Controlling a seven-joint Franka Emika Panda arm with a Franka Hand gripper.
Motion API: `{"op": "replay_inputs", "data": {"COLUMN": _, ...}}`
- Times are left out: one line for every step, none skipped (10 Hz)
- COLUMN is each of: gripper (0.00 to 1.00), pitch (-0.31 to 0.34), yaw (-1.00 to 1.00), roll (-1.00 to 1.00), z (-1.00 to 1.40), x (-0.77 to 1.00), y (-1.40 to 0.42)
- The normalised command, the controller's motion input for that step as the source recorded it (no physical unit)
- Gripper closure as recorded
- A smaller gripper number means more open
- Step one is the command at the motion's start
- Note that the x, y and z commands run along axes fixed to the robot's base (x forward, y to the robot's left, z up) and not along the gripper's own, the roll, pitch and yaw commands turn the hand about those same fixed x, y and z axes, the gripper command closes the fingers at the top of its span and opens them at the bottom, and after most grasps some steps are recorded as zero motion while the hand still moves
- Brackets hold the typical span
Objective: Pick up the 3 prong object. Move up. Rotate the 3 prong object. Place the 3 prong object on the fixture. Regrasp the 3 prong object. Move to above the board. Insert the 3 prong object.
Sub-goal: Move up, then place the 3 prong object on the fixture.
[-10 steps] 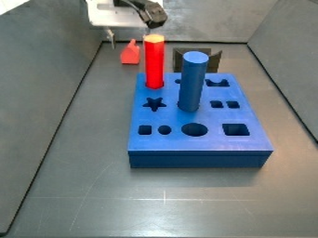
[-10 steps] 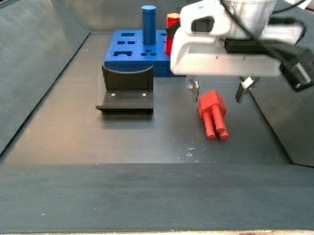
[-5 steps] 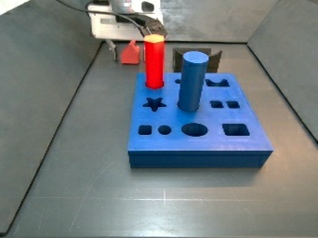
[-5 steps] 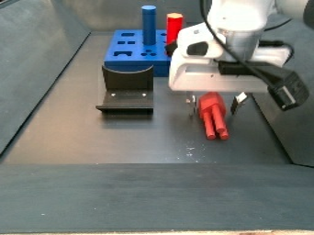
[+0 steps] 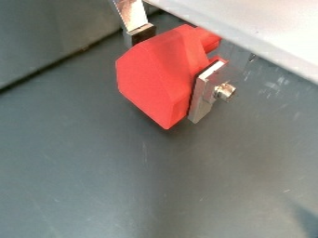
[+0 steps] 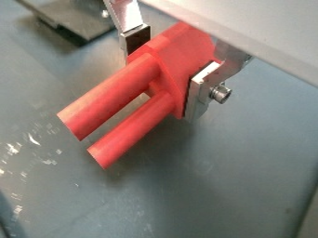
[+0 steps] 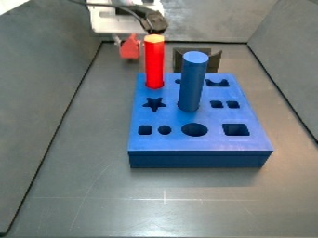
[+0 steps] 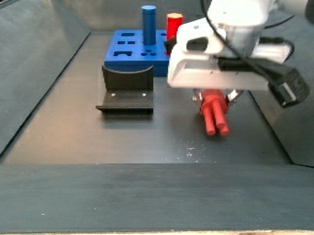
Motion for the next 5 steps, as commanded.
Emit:
{"op": "replay_inputs", "data": {"gripper": 1.0, "pitch": 0.049, "yaw": -0.01, "roll": 0.0, "z": 0.49, "x": -0.02, "y": 0.0}}
{"op": "replay_inputs", "data": {"gripper": 1.0, "pitch": 0.055, "yaw": -0.01, "roll": 0.01, "z": 0.3, "x": -0.02, "y": 0.01}}
{"op": "replay_inputs", "data": {"gripper": 1.0, "pitch": 0.0, "yaw": 0.0, "roll": 0.0, "z": 1.0, "x": 0.0, "y": 0.0}}
{"op": "replay_inputs", "data": {"gripper": 1.0, "pitch": -0.02, "yaw": 0.0, "roll": 0.01, "z": 1.0, "x": 0.01, "y": 0.0}}
{"op": "replay_inputs", "data": {"gripper": 1.0, "pitch": 0.007, "yaw": 0.0, "roll": 0.01, "z": 1.0, "x": 0.0, "y": 0.0}}
